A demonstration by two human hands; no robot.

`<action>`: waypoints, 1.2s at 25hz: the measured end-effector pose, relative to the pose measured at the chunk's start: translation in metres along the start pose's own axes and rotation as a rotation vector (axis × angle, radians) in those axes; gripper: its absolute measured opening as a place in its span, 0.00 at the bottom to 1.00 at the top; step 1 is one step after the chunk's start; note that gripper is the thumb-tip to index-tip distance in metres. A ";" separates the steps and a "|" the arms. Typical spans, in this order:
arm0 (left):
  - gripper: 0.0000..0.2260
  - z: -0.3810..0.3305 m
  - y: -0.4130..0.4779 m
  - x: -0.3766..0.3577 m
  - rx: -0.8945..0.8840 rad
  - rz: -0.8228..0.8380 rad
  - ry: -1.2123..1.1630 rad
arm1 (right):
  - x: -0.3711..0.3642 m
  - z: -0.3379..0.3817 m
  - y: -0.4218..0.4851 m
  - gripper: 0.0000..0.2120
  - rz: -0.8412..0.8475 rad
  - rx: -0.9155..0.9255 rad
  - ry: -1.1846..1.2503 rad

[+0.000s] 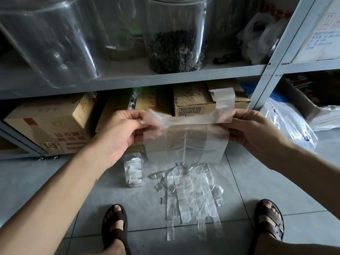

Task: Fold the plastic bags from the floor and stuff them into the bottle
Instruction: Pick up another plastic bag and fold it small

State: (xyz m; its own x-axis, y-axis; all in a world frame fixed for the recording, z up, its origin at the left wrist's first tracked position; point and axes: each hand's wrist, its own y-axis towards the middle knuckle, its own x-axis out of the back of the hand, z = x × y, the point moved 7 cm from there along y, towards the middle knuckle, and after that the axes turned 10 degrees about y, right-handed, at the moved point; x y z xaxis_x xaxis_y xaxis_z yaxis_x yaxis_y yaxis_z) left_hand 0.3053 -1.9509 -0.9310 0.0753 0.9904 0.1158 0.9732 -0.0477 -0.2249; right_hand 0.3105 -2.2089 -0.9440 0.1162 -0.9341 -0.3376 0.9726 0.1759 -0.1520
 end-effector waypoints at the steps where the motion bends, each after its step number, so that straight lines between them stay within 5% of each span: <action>1: 0.19 0.000 0.001 0.000 -0.003 -0.005 0.022 | 0.000 0.002 0.000 0.07 0.007 0.028 -0.031; 8: 0.28 -0.006 0.003 0.007 -0.155 -0.083 0.421 | -0.002 0.015 -0.002 0.19 0.069 0.201 -0.364; 14: 0.25 -0.010 0.003 0.006 -0.243 -0.108 0.557 | -0.001 0.020 0.001 0.29 0.048 0.312 -0.555; 23: 0.19 -0.010 -0.001 0.004 -0.198 -0.067 0.435 | 0.001 0.022 0.001 0.27 0.025 0.383 -0.727; 30: 0.02 -0.013 0.000 0.004 -0.266 -0.102 0.440 | 0.000 0.020 0.002 0.26 0.053 0.383 -0.750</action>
State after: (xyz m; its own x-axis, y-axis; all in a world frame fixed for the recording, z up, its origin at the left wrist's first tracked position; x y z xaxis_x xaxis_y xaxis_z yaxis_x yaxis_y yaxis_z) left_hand 0.3083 -1.9489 -0.9182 0.0057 0.8462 0.5328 0.9976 -0.0417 0.0556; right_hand 0.3163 -2.2149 -0.9253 0.1352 -0.9102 0.3915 0.9473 0.2346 0.2182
